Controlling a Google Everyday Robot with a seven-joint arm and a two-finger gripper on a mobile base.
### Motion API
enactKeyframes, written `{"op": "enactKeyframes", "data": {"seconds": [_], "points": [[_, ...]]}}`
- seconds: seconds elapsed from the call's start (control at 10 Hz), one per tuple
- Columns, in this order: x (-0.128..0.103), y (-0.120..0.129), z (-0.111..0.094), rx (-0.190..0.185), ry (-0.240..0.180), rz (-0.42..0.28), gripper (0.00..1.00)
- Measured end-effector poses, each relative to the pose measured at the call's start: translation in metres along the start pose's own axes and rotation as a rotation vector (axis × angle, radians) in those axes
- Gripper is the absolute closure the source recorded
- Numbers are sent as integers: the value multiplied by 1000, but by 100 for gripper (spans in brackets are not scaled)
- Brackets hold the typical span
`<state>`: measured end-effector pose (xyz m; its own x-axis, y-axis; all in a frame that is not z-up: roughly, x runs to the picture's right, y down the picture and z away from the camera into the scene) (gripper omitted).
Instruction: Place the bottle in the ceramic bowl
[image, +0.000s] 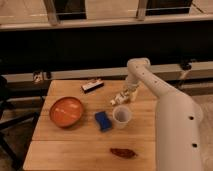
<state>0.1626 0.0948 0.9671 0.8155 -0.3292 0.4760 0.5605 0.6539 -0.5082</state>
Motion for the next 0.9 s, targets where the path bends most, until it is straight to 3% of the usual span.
{"op": "enactKeyframes", "data": {"seconds": [0.3, 0.6, 0.9], "points": [[-4, -16, -7, 14, 13, -9, 83], [-6, -21, -18, 16, 29, -8, 86], [-8, -26, -20, 23, 47, -32, 99]]}}
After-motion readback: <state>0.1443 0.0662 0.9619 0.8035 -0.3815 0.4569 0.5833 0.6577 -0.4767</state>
